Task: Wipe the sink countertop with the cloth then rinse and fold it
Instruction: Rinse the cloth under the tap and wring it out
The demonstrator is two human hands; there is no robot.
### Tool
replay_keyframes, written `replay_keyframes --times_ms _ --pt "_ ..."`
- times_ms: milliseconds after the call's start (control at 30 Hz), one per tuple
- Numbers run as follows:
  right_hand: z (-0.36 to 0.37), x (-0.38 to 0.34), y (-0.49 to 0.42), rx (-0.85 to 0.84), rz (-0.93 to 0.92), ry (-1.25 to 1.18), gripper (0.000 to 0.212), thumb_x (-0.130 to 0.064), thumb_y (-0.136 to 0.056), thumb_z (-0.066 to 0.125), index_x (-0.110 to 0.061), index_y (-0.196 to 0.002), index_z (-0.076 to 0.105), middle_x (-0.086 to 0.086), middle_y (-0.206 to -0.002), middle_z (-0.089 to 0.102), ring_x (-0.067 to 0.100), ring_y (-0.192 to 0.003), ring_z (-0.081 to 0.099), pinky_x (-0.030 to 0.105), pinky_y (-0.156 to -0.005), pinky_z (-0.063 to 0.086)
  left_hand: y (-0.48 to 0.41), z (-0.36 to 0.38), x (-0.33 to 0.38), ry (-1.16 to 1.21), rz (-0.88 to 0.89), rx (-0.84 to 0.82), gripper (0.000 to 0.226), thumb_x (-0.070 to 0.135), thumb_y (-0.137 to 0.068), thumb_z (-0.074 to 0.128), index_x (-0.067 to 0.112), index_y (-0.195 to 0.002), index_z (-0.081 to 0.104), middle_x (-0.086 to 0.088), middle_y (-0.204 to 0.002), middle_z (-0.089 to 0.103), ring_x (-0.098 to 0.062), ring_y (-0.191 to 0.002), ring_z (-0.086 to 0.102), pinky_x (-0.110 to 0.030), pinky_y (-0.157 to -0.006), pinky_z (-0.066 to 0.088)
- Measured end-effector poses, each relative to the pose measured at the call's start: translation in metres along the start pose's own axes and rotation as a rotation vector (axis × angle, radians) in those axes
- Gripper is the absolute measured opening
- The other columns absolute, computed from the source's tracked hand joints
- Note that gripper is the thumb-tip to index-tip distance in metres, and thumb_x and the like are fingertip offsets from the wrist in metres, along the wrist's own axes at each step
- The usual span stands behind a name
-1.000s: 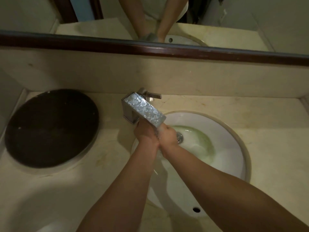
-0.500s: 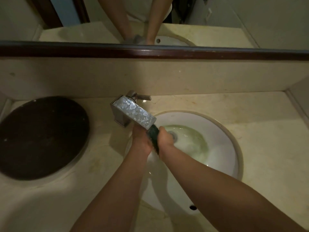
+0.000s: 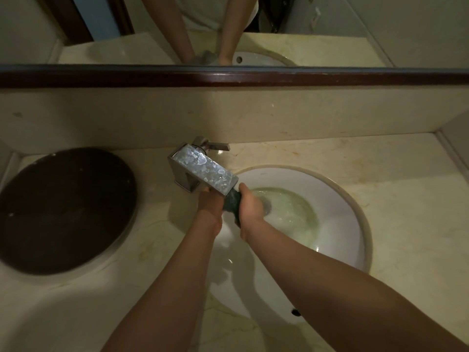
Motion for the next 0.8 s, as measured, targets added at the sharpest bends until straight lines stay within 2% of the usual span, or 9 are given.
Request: replay_keyframes --times_ms 67,167,300,333,433,500,600,700,800 --pt "0.003 0.003 0.001 0.002 -0.014 -0.024 0.037 -0.048 -0.082 0.057 -0.013 -0.085 0.068 0.005 -0.082 0.068 0.022 -0.078 0.064 0.035 -0.075 0.052 -0.002 0.003 -0.006 0.047 0.002 0.029 0.036 0.016 -0.093 0.055 0.004 -0.126 0.055 -0.017 -0.123 0.062 -0.029 -0.102 0.062 -0.039 -0.084 0.052" --pt "0.004 0.011 0.002 -0.005 0.038 -0.092 0.044 -0.053 -0.066 0.059 -0.014 -0.084 0.070 0.008 -0.090 0.073 0.025 -0.085 0.070 0.040 -0.082 0.058 0.000 0.009 -0.007 0.148 0.041 -0.009 0.029 0.005 -0.083 0.067 0.005 -0.111 0.065 -0.008 -0.099 0.072 -0.026 -0.093 0.070 -0.041 -0.079 0.059" --pt "-0.004 0.008 -0.001 0.065 0.010 -0.065 0.021 -0.031 -0.082 0.056 -0.013 -0.074 0.065 0.008 -0.073 0.063 0.025 -0.067 0.058 0.028 -0.053 0.045 0.000 0.021 0.000 0.223 0.065 -0.130 0.017 -0.005 -0.076 0.073 0.003 -0.090 0.071 -0.003 -0.086 0.075 -0.016 -0.078 0.070 -0.028 -0.069 0.057" --pt "-0.005 0.004 -0.003 0.101 -0.024 -0.035 0.023 -0.027 -0.084 0.054 -0.013 -0.068 0.063 0.008 -0.069 0.060 0.027 -0.066 0.056 0.029 -0.054 0.045 -0.001 0.021 0.002 0.221 0.063 -0.122 0.010 -0.005 -0.078 0.070 0.004 -0.082 0.070 -0.004 -0.079 0.073 -0.019 -0.073 0.068 -0.031 -0.068 0.056" --pt "-0.004 -0.005 -0.006 0.177 -0.111 0.099 0.037 -0.033 -0.088 0.051 -0.015 -0.057 0.059 0.010 -0.073 0.065 0.033 -0.080 0.064 0.038 -0.075 0.054 -0.008 0.018 0.002 0.362 0.011 -0.071 0.031 0.005 -0.095 0.038 0.013 -0.068 0.052 -0.007 -0.059 0.057 -0.020 -0.055 0.059 -0.027 -0.063 0.047" --pt "-0.004 -0.010 -0.006 0.158 -0.167 0.222 0.040 -0.035 -0.094 0.044 -0.011 -0.069 0.063 0.016 -0.086 0.068 0.036 -0.091 0.064 0.038 -0.081 0.050 -0.009 0.016 0.003 0.328 0.036 -0.039 0.037 0.008 -0.098 0.026 0.015 -0.067 0.045 -0.003 -0.052 0.053 -0.016 -0.045 0.056 -0.021 -0.054 0.045" --pt "-0.007 -0.015 -0.008 0.114 -0.231 0.311 0.041 -0.031 -0.098 0.036 -0.002 -0.102 0.064 0.021 -0.107 0.067 0.037 -0.103 0.062 0.039 -0.086 0.051 -0.007 0.020 0.004 0.338 0.056 -0.036 0.052 -0.002 -0.095 0.030 0.014 -0.051 0.052 0.000 -0.042 0.052 -0.014 -0.037 0.053 -0.019 -0.043 0.045" --pt "-0.005 -0.016 -0.009 0.087 -0.199 0.368 0.041 -0.023 -0.100 0.032 0.003 -0.112 0.061 0.023 -0.116 0.065 0.037 -0.109 0.060 0.037 -0.090 0.050 -0.007 0.019 0.008 0.278 0.076 0.015 0.044 -0.014 -0.092 0.037 0.012 -0.058 0.046 0.005 -0.039 0.051 -0.007 -0.033 0.050 -0.017 -0.041 0.040" --pt "-0.004 -0.018 -0.009 0.096 -0.217 0.434 0.037 -0.021 -0.099 0.037 0.005 -0.115 0.058 0.023 -0.117 0.064 0.038 -0.110 0.059 0.035 -0.087 0.048 -0.006 0.019 0.007 0.341 0.048 0.043 0.039 -0.008 -0.096 0.031 0.014 -0.066 0.041 0.004 -0.041 0.049 -0.006 -0.031 0.045 -0.009 -0.037 0.033"
Point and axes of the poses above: each hand's wrist, its own y-axis away from the middle knuckle, its own z-axis out of the palm, x = y × z, the point moved 6 cm from there along -y, towards the middle knuckle
